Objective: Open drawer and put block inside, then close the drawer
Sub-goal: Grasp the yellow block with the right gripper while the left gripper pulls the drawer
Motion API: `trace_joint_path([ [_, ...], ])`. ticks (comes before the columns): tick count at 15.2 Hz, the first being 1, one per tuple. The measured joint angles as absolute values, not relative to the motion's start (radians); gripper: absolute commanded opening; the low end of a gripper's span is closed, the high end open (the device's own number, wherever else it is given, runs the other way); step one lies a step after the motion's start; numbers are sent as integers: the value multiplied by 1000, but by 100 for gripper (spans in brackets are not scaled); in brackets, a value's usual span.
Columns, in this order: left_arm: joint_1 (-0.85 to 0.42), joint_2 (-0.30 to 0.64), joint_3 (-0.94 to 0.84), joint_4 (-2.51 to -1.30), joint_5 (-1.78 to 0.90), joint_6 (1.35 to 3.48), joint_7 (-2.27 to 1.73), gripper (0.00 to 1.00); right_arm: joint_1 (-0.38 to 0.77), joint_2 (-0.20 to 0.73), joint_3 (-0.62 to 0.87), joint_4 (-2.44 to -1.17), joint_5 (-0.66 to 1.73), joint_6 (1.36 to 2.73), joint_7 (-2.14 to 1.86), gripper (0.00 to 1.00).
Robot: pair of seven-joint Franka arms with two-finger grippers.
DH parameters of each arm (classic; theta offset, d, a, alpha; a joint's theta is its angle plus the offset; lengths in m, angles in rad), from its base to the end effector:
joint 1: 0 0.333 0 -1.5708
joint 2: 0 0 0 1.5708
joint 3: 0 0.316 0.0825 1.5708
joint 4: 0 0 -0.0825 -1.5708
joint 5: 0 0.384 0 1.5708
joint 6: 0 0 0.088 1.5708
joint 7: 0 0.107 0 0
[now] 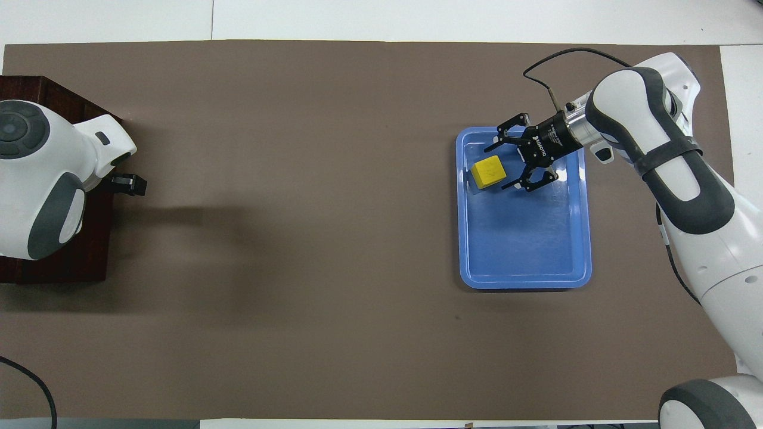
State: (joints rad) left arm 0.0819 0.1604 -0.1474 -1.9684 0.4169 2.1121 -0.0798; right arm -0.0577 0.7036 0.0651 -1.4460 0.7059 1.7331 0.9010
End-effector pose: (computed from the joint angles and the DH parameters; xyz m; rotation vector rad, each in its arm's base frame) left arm 0.5896 -0.0173 0.3939 -2.7954 0.2852 -0.0165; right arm 0.6836 0.0566 0.2677 -2.1137 1.4044 0.8955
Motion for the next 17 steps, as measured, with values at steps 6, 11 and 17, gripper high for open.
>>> trace_joint_path([
  [6, 0, 159, -153, -1968, 419, 2112, -81, 100, -59, 703, 64, -1447, 706, 1733, 901, 80],
  [11, -95, 159, -157, -1968, 419, 2102, -102, 100, -59, 703, 63, -1447, 706, 1734, 901, 18],
  [17, -101, 159, -157, -1968, 419, 2098, -102, 100, -59, 694, 62, -1447, 706, 1764, 957, 0],
])
